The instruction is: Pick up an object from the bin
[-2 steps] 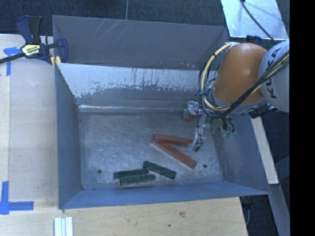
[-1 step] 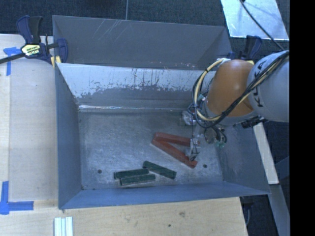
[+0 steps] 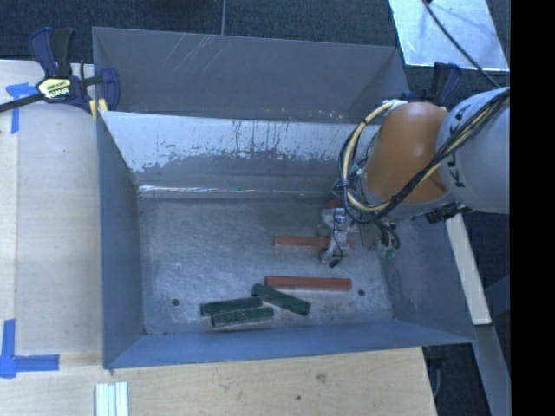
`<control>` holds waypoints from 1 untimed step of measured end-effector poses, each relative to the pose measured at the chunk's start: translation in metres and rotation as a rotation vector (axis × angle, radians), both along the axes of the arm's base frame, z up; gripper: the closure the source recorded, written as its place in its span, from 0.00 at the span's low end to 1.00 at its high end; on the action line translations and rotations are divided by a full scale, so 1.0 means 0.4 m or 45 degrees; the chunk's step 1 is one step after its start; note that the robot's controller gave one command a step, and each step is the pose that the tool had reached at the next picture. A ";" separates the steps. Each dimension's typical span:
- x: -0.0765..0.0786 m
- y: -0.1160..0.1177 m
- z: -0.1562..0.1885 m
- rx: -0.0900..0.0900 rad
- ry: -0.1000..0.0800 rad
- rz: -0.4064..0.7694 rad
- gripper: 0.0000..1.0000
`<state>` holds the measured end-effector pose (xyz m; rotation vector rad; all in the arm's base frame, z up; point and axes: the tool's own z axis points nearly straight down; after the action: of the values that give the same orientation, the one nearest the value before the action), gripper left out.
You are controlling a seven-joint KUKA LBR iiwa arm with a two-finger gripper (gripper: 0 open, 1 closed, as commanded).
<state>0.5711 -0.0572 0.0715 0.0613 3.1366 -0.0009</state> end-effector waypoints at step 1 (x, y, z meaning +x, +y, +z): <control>0.022 0.004 0.351 -0.002 -0.011 0.057 1.00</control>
Offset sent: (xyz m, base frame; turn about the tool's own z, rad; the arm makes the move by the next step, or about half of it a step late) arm 0.0059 0.0018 0.1347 -0.0454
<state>0.5800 -0.0557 0.2119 -0.0083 3.1282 -0.0028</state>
